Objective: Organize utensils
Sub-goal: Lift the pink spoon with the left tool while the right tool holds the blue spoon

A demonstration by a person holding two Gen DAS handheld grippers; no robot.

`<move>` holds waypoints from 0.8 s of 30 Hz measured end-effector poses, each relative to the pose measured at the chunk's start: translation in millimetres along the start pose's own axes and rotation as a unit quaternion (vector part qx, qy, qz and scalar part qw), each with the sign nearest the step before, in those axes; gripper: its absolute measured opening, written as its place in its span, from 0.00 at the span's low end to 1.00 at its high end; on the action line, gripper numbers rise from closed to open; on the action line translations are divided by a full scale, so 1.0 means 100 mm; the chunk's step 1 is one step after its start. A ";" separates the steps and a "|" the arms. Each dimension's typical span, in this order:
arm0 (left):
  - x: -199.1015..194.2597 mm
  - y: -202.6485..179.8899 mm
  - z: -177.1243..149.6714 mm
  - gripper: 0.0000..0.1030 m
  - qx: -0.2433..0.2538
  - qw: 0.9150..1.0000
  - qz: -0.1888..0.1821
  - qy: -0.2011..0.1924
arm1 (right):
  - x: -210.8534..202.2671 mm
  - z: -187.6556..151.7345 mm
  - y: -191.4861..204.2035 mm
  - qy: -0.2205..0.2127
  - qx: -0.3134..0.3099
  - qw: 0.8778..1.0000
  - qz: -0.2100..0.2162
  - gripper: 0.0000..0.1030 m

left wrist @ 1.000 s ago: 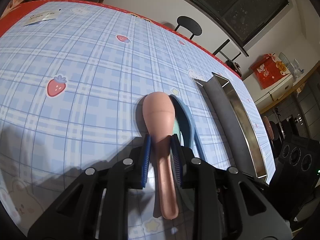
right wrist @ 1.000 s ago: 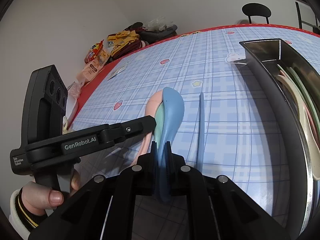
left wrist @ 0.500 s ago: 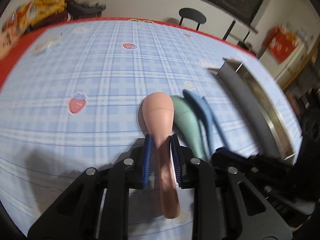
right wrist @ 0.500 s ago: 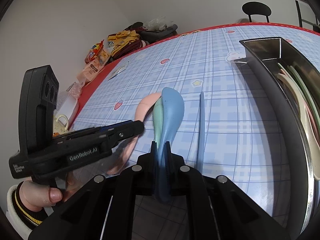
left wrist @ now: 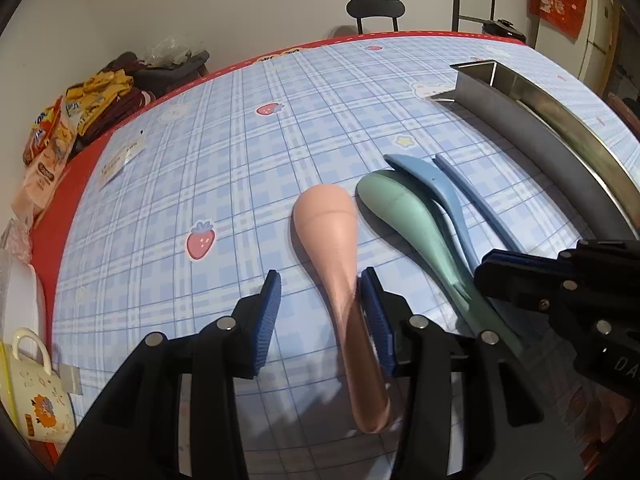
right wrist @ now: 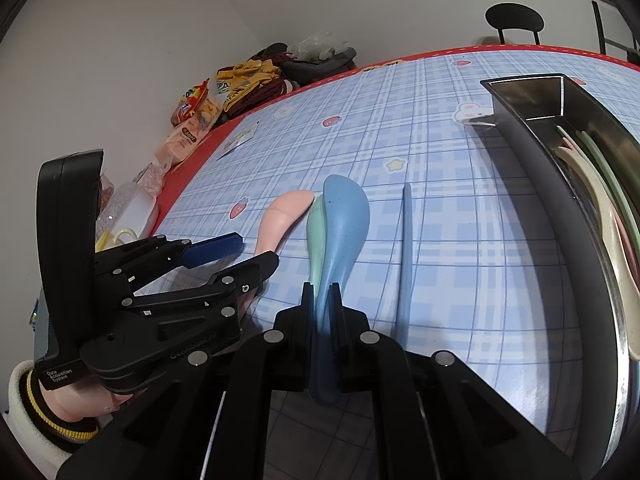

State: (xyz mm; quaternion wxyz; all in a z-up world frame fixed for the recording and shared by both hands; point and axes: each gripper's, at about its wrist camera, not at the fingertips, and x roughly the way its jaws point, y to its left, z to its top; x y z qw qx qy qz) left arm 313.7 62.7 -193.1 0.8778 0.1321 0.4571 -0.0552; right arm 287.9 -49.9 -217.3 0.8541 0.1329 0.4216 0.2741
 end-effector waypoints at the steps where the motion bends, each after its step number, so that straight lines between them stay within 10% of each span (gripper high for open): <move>1: -0.02 -0.04 0.00 0.43 0.008 1.000 0.007 -0.001 | 0.00 0.00 0.00 0.000 0.000 1.000 0.000 0.09; 9: -0.04 -0.36 0.01 0.20 0.106 0.992 0.061 -0.012 | 0.01 0.00 0.00 0.000 0.001 1.000 0.001 0.09; 14: -0.07 0.13 0.02 0.18 -0.050 0.996 -0.069 -0.013 | 0.01 0.00 0.00 0.001 0.001 1.000 0.002 0.09; 18: 0.03 0.66 -0.13 0.18 -0.208 0.960 -0.189 -0.007 | 0.01 0.00 0.01 0.001 0.000 1.000 0.003 0.09; 24: 0.07 0.86 -0.28 0.18 -0.273 0.933 -0.235 -0.007 | 0.01 0.00 0.02 0.002 -0.001 1.000 0.004 0.09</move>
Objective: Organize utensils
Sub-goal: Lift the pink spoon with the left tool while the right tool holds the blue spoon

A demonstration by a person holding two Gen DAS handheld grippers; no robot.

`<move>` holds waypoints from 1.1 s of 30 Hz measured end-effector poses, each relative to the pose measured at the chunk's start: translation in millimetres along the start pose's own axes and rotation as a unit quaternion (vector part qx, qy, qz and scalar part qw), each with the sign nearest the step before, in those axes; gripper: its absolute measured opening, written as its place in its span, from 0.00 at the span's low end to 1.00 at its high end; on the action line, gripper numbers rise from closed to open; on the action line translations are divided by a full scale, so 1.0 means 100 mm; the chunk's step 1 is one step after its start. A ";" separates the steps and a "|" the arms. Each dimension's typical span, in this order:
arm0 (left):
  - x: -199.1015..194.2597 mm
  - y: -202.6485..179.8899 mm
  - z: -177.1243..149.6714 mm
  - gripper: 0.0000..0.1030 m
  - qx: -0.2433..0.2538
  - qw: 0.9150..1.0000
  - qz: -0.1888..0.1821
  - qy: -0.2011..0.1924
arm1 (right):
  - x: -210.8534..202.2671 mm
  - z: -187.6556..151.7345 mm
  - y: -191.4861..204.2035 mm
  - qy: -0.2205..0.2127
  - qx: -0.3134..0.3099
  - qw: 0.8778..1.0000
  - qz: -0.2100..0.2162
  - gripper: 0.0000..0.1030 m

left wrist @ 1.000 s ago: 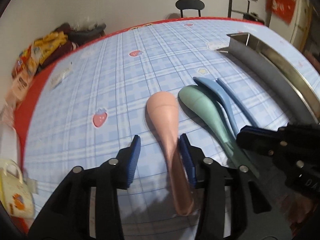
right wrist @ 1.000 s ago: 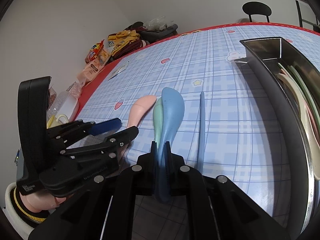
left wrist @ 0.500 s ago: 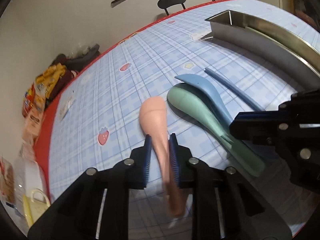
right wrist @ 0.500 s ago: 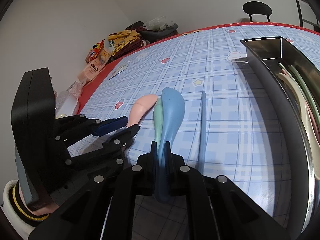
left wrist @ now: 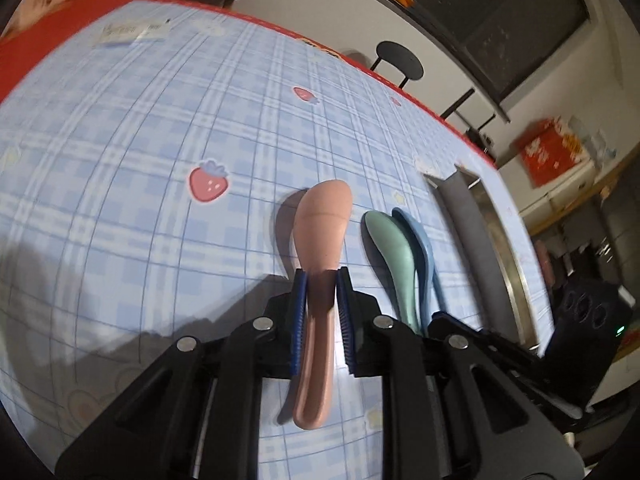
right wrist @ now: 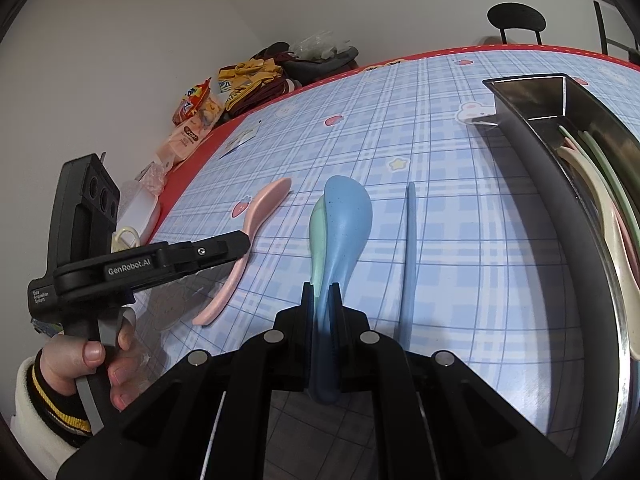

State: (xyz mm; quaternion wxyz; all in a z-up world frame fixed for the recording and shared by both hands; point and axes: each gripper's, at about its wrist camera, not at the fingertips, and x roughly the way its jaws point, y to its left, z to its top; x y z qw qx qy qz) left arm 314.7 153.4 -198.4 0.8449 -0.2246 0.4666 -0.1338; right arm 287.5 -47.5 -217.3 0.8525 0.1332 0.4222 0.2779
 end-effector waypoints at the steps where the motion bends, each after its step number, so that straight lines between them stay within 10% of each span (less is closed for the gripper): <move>1: -0.01 0.02 0.00 0.18 -0.005 1.000 -0.006 -0.001 | 0.00 0.00 0.00 0.000 -0.001 1.000 -0.001 0.09; 16: -0.18 0.35 -0.05 0.16 -0.046 0.999 0.000 -0.019 | -0.01 -0.02 0.01 0.000 -0.003 1.000 0.000 0.09; 27: -0.13 0.08 -0.10 0.11 0.053 0.995 0.078 -0.020 | -0.01 -0.02 0.01 0.001 -0.003 1.000 0.000 0.09; 33: -0.17 0.15 -0.16 0.11 0.037 0.997 0.056 -0.038 | -0.01 -0.02 0.01 0.001 -0.002 1.000 0.001 0.09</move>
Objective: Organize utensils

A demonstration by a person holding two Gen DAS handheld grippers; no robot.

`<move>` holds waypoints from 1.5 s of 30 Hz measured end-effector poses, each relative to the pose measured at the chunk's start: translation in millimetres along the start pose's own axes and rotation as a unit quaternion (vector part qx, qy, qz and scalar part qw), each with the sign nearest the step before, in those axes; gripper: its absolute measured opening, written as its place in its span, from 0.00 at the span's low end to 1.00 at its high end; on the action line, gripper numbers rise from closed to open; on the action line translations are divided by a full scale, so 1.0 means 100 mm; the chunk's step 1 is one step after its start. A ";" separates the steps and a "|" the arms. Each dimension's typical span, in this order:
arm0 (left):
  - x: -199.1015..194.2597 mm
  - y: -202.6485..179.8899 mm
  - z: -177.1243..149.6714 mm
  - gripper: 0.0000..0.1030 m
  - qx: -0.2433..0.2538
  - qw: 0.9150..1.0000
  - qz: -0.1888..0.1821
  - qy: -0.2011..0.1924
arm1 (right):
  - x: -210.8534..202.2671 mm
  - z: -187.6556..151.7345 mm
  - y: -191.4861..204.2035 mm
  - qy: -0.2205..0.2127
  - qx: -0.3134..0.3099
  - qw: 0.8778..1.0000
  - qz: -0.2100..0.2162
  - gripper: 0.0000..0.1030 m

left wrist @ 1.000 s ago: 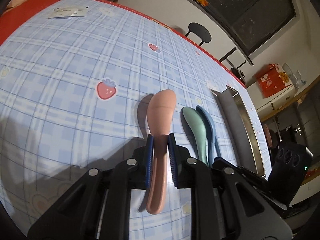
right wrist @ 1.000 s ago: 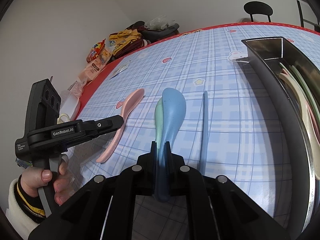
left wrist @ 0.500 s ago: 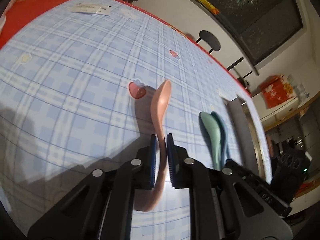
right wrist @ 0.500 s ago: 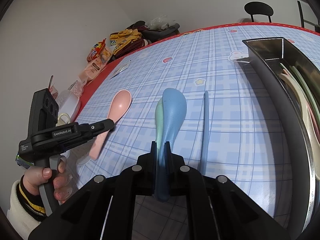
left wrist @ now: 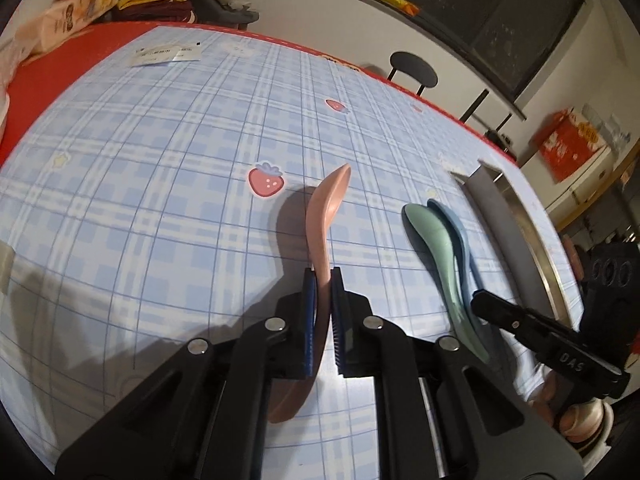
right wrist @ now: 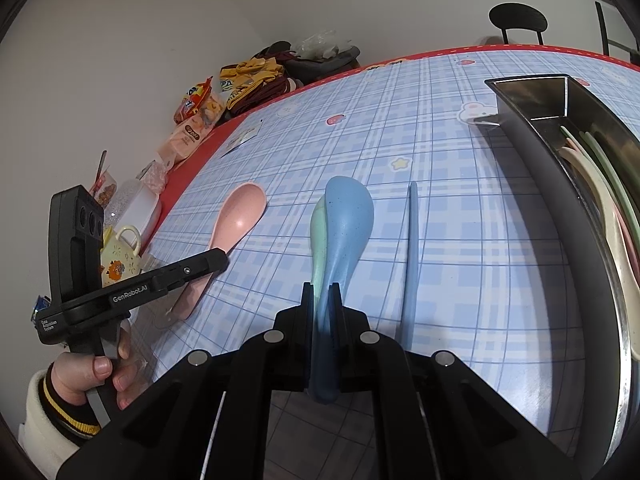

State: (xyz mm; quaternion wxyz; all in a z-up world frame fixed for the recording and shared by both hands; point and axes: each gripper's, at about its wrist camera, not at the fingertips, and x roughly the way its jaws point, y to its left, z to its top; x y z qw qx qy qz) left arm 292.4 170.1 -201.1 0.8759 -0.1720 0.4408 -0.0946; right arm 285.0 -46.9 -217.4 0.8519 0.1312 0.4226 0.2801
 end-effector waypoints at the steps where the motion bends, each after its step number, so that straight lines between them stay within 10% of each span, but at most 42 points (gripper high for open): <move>1: -0.01 0.02 -0.01 0.11 -0.005 1.000 -0.005 -0.002 | 0.00 0.01 -0.01 0.001 0.002 1.000 0.001 0.09; 12: -0.17 -0.09 -0.06 0.11 0.026 0.998 -0.015 -0.048 | -0.01 0.04 -0.05 -0.010 0.017 1.000 -0.012 0.10; 16: -0.19 -0.03 -0.06 0.11 0.013 0.998 -0.037 -0.052 | -0.04 0.05 0.03 -0.022 -0.004 0.999 -0.043 0.31; 32: -0.21 -0.05 -0.08 0.11 0.012 0.997 -0.060 -0.050 | 0.28 0.10 0.43 0.038 -0.111 0.981 -0.156 0.30; 45: -0.22 -0.02 -0.07 0.11 0.008 0.997 -0.062 -0.049 | 0.15 0.03 0.32 0.041 -0.066 0.990 -0.114 0.20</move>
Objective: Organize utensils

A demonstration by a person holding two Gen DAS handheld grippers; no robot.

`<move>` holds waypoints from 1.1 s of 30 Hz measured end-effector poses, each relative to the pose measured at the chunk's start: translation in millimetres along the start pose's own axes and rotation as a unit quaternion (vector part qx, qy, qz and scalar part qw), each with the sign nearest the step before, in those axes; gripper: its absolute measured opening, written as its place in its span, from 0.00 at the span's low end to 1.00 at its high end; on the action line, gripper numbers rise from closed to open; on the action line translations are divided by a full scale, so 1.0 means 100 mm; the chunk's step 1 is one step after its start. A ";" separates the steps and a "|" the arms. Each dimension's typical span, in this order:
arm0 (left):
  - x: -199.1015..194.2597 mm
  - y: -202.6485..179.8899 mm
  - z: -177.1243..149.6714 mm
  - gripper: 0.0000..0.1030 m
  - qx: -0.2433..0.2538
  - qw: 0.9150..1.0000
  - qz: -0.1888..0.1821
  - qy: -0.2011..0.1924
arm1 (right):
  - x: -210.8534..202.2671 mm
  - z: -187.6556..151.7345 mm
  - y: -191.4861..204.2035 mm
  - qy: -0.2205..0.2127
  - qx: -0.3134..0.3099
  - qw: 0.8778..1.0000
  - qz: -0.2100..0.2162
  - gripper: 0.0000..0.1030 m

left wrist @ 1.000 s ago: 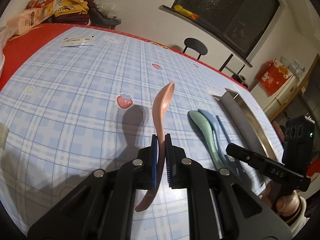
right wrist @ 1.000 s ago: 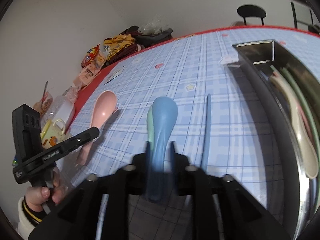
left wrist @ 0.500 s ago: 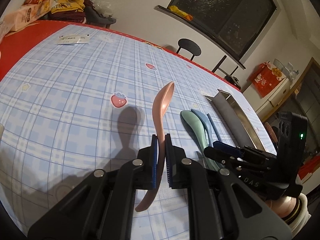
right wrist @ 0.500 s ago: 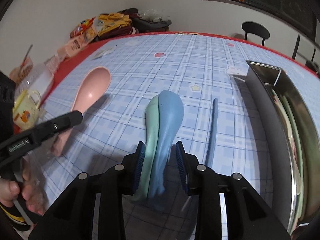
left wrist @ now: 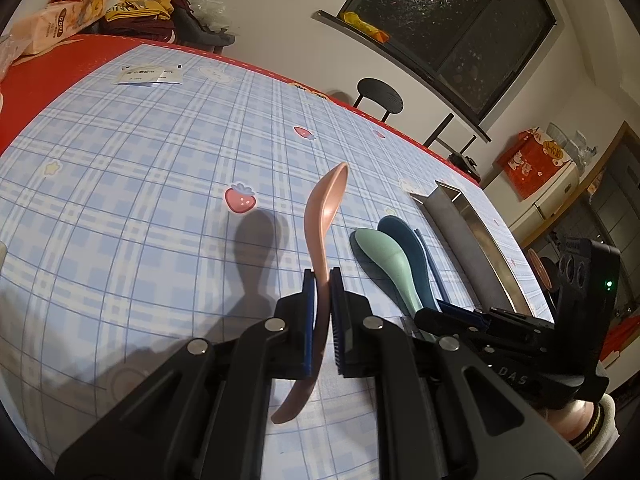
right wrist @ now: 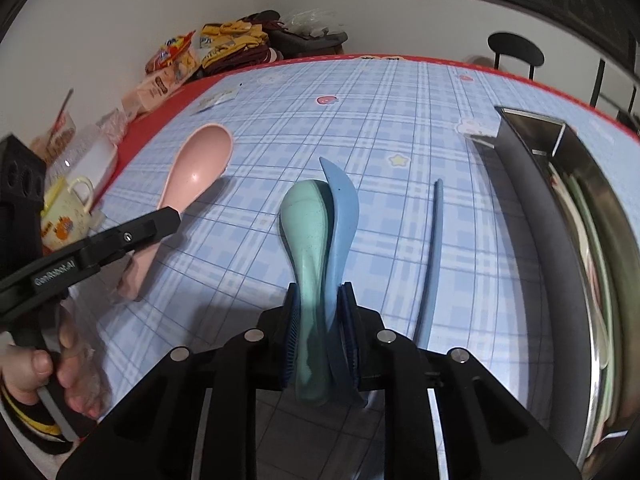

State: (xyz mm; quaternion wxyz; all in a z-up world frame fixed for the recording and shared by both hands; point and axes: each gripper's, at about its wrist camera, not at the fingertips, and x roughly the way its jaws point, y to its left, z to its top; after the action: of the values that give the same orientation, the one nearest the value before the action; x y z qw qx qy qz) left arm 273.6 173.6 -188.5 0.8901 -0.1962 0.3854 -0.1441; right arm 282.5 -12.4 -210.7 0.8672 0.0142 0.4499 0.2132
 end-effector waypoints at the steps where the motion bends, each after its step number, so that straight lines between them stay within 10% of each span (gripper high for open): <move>1: 0.00 0.00 0.00 0.11 0.000 1.000 0.000 0.000 | 0.00 0.00 -0.03 0.000 0.009 1.000 0.010 0.20; 16: 0.03 -0.02 0.00 0.11 0.004 1.000 -0.002 0.007 | 0.03 0.00 -0.31 0.006 0.088 0.991 0.102 0.20; 33: 0.09 -0.15 -0.01 0.27 0.035 0.999 0.020 0.020 | 0.00 -0.06 -0.30 -0.026 0.070 0.995 0.066 0.07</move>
State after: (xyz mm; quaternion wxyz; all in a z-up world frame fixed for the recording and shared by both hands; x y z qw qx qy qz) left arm 277.9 156.8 -188.2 0.8913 -0.1538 0.4016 -0.1437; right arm 288.2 -40.8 -221.0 0.8596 0.1099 0.4388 0.2375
